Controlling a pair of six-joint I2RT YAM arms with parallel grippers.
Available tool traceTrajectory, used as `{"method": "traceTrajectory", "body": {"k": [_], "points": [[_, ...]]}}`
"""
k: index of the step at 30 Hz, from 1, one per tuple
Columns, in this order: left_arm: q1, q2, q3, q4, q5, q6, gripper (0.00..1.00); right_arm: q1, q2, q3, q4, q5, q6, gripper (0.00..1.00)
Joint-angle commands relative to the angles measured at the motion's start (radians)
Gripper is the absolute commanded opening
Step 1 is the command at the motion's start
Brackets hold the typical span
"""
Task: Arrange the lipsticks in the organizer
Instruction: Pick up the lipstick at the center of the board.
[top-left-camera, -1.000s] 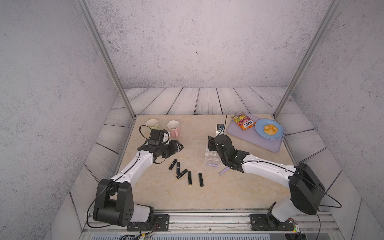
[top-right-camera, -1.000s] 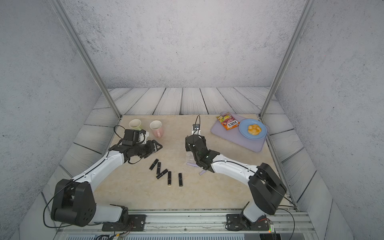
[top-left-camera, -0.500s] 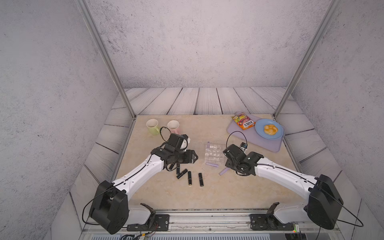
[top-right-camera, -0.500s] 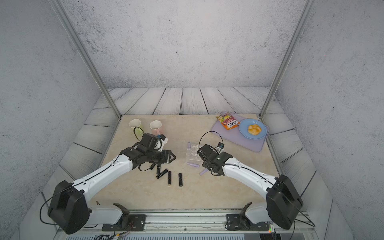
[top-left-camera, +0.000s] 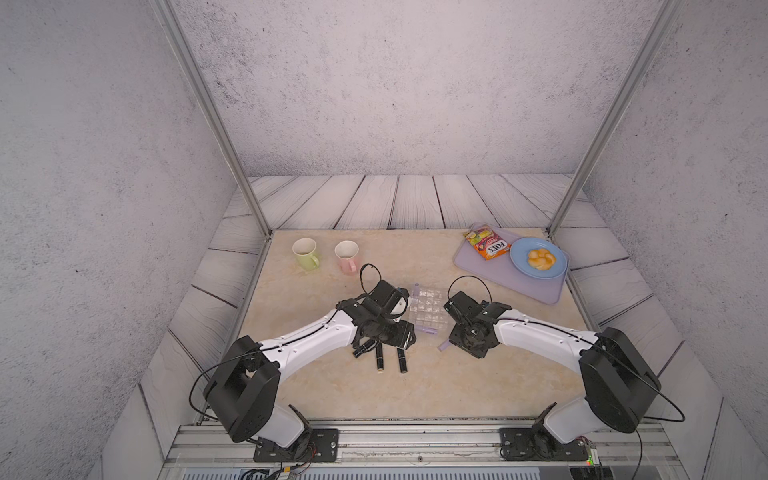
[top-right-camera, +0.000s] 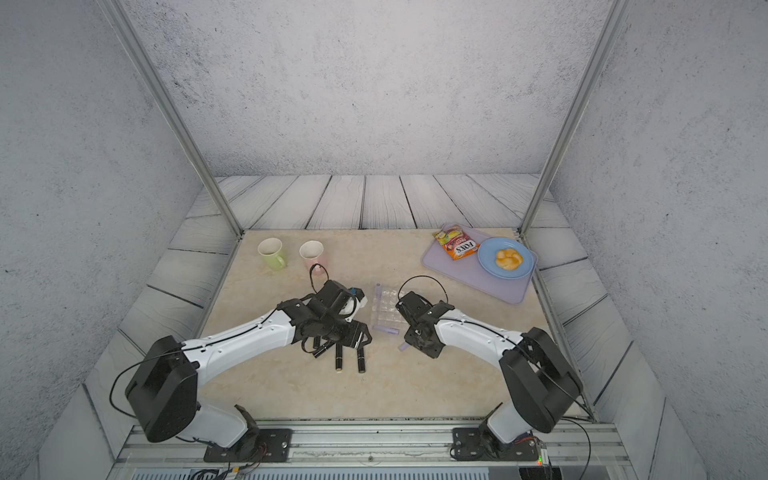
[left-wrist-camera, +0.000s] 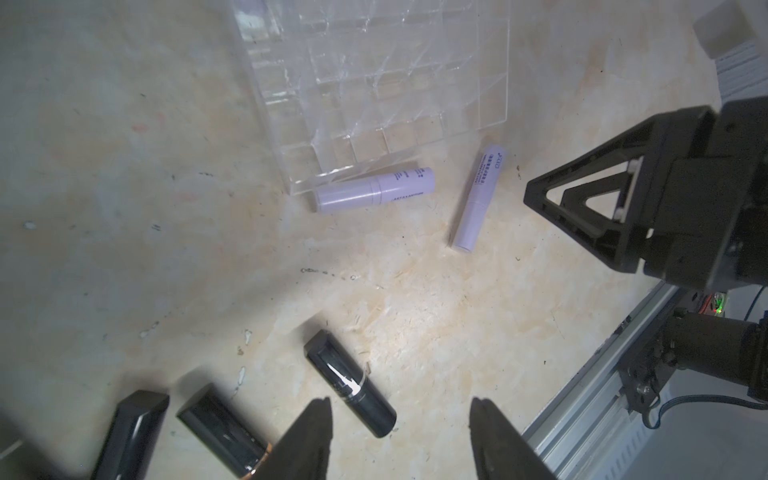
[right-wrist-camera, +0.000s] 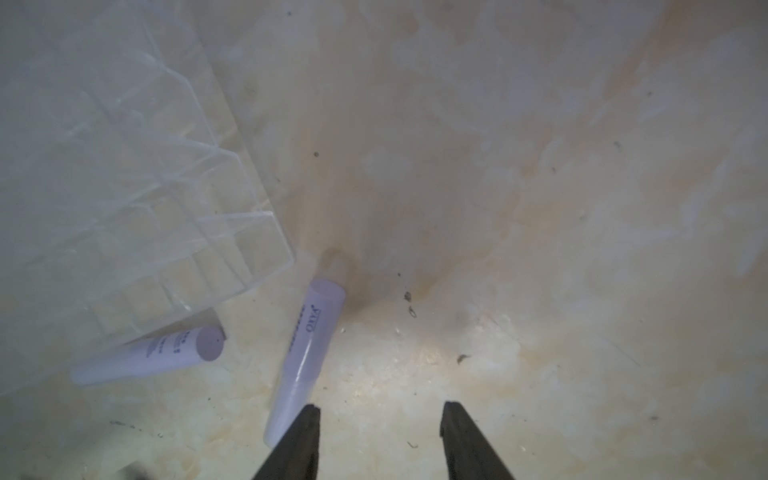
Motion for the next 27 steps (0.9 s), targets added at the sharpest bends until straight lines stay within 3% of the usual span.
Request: {"method": "traceTrajectory", "body": {"k": [1, 17, 22, 27], "points": [[0.023, -0.044, -0.015, -0.010, -0.038, 0.020, 0.60, -0.002, 0.039, 0.024, 0.028, -0.030, 0.012, 0.50], [0.067, -0.061, -0.040, 0.021, -0.012, 0.004, 0.59, -0.022, 0.175, 0.064, 0.091, -0.042, 0.016, 0.45], [0.103, -0.086, -0.039, 0.021, -0.004, -0.007, 0.59, -0.028, 0.168, 0.020, 0.116, -0.075, 0.043, 0.32], [0.162, -0.118, -0.033, 0.013, 0.079, -0.044, 0.59, -0.028, 0.106, -0.015, 0.118, -0.117, 0.037, 0.15]]}}
